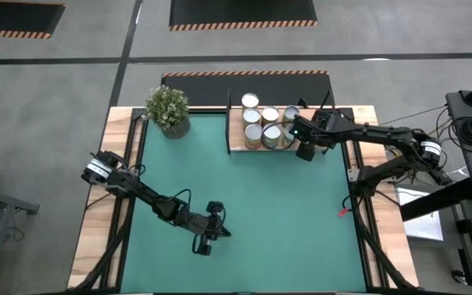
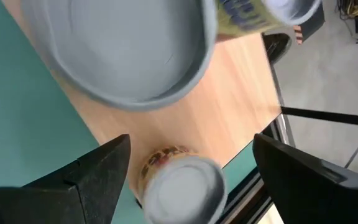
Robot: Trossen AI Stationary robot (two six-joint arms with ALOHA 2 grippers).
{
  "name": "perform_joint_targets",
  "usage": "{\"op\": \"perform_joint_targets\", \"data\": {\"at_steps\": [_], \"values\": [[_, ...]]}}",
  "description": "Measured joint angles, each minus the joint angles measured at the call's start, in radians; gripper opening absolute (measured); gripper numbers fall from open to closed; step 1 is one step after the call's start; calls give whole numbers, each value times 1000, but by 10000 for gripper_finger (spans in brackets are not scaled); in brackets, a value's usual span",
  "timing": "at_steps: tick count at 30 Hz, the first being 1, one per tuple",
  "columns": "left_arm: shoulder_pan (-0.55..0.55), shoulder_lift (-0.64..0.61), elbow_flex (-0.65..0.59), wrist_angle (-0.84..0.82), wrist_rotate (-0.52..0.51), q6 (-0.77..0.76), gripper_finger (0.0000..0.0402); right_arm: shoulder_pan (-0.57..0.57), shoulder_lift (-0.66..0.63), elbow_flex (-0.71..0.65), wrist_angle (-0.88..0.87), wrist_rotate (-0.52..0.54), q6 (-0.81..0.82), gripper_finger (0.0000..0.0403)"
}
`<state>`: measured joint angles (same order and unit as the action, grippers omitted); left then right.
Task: Pick and place cans onto a shelf
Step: Put the orange can on the shelf
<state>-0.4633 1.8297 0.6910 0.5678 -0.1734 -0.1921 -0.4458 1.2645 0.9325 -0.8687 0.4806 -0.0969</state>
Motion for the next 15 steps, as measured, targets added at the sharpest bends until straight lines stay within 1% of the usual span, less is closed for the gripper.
{"op": "perform_joint_targets", "data": {"at_steps": [4, 7, 11, 15], "values": [[0, 0, 0, 0, 0, 0, 0, 0, 1, 52, -51, 0, 23, 314], [0, 0, 0, 0, 0, 0, 0, 0, 1, 98, -142, 0, 50, 278], [0, 0, 0, 0, 0, 0, 0, -13, 1, 131, -252, -5, 80, 195], [0, 0, 0, 1, 0, 0, 0, -27, 1, 113, -264, -40, 66, 95]]}}
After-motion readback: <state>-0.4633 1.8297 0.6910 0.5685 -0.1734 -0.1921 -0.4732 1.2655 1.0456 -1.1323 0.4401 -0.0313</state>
